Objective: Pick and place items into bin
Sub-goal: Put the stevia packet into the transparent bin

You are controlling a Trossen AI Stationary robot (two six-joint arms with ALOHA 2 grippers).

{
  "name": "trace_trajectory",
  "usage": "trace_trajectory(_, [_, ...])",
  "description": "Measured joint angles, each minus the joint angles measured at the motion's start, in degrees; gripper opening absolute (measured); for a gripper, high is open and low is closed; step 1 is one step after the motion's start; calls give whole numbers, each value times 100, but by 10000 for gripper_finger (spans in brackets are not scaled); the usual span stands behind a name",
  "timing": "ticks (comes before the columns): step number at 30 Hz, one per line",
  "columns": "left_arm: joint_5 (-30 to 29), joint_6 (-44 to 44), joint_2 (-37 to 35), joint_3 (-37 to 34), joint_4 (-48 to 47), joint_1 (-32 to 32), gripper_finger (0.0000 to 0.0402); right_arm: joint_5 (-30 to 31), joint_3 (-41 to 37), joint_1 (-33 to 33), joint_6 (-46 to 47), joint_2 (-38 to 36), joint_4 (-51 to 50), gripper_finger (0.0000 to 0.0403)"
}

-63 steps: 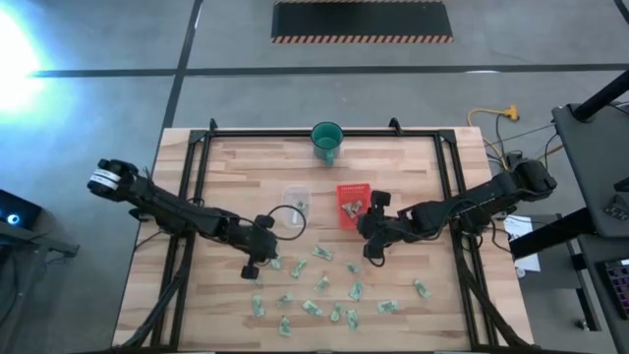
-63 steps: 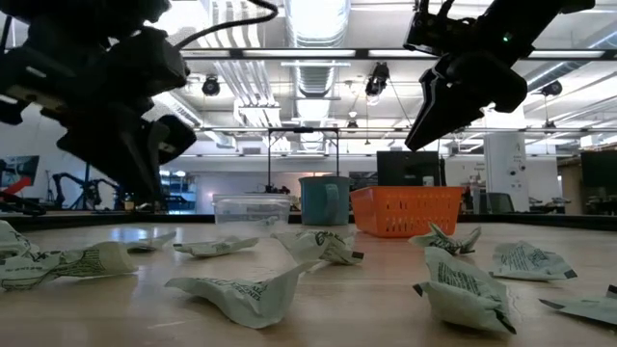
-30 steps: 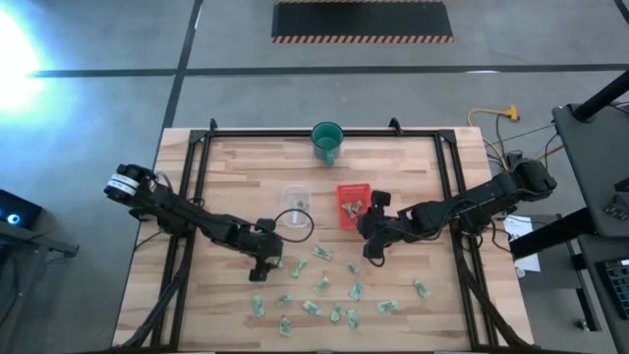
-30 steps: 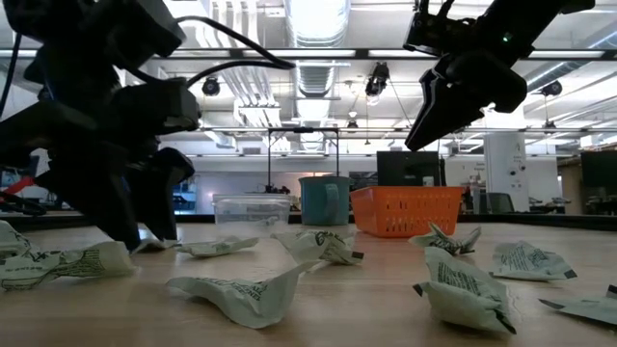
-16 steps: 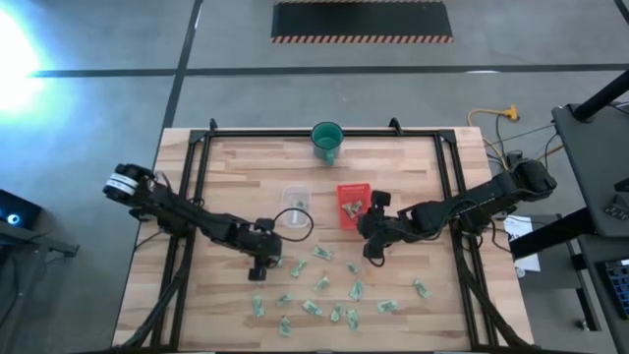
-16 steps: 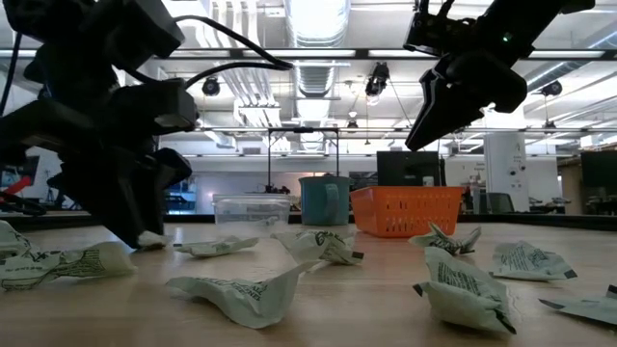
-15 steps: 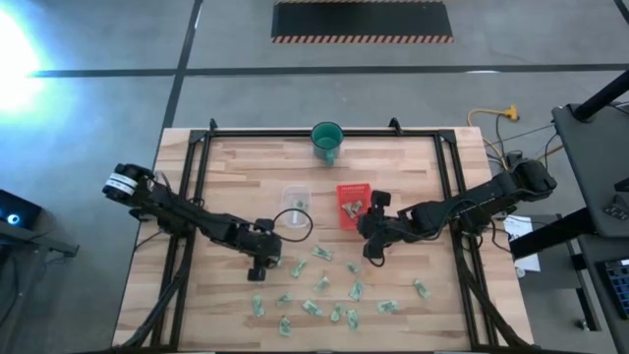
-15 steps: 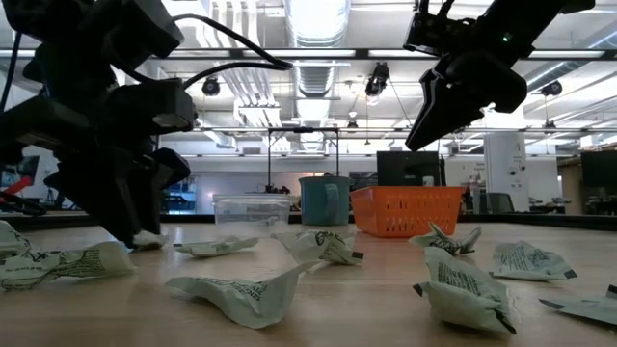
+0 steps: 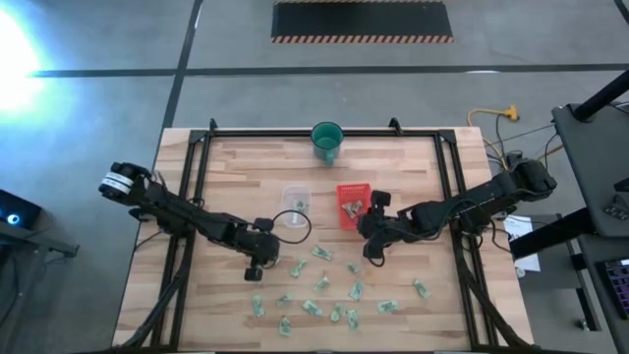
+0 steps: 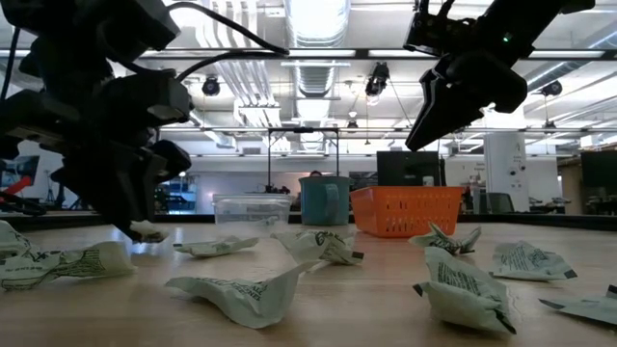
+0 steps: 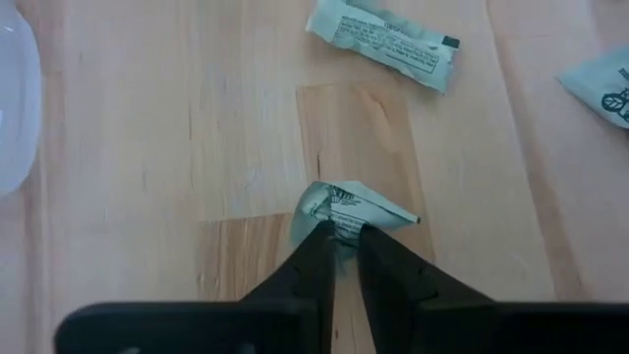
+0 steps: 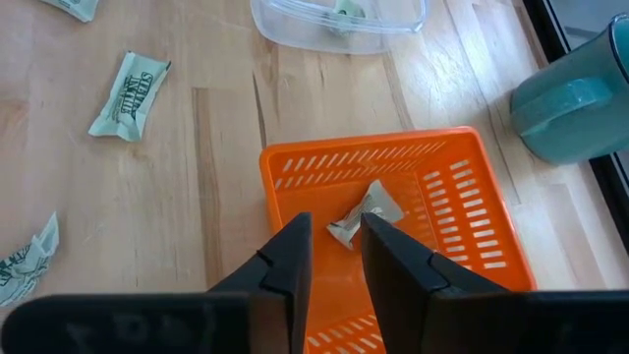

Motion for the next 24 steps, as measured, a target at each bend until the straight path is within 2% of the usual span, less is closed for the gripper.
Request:
trace_trajectory(10, [-63,328,-70,67,-2,4,12,0,0,1,-14,-2,0,89])
trace_trajectory(14, [-387,721,-271,157,-15,9,12,0,0,1,-14,-2,1,86])
trace_trajectory(18, [-1069,1266,-576,313,2,17,12,0,0,-1,-14,-2,9,79])
trace_trajectory(24, [-2827,1790,-874,411,100,188,12,0,0,1,-6,-2,11,75])
